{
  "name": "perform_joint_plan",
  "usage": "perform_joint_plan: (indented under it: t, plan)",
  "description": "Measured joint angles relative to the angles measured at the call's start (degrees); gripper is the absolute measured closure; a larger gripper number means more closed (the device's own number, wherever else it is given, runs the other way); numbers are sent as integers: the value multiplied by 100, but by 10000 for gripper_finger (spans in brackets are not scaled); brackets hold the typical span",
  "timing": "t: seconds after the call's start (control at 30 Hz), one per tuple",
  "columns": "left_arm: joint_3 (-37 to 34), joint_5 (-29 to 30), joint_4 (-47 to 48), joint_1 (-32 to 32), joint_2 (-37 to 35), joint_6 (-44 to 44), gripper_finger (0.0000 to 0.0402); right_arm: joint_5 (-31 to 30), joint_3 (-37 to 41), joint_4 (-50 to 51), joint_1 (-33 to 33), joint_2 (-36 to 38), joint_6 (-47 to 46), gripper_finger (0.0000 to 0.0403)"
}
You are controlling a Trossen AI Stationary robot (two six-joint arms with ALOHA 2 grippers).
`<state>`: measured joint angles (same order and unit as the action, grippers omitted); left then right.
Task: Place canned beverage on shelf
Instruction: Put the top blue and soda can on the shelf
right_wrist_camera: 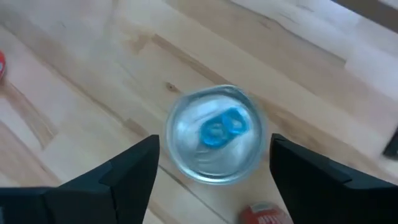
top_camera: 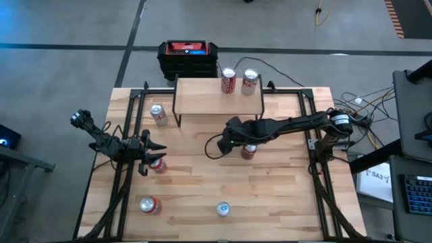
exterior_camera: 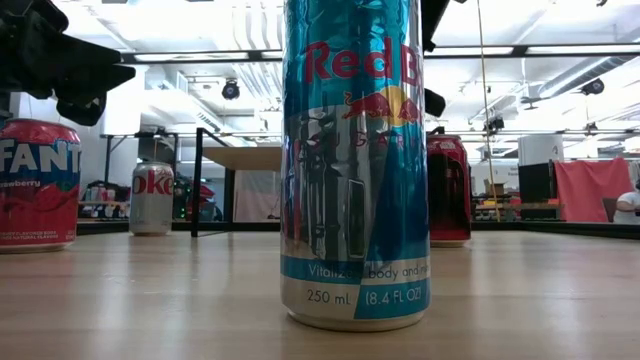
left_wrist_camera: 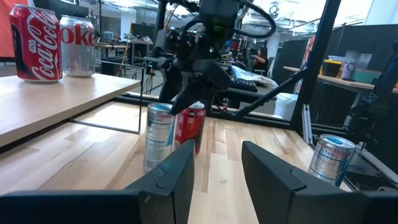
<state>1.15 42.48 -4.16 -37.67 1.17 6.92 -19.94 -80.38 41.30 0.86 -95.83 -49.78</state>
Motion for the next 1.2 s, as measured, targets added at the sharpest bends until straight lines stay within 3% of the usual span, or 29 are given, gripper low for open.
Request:
perform_joint_plan:
  t: [0.47,0.73,1.2]
  plan:
    - [2,0,0,1,0,0,283,89,2,-111,155,0,1948,28]
    - [-1,-1,0,0,0,0,283,55,28,-114,162,0,3282,21]
    - [-1,0,0,0,0,2,283,-100,33,-130,-148,2,3285,21]
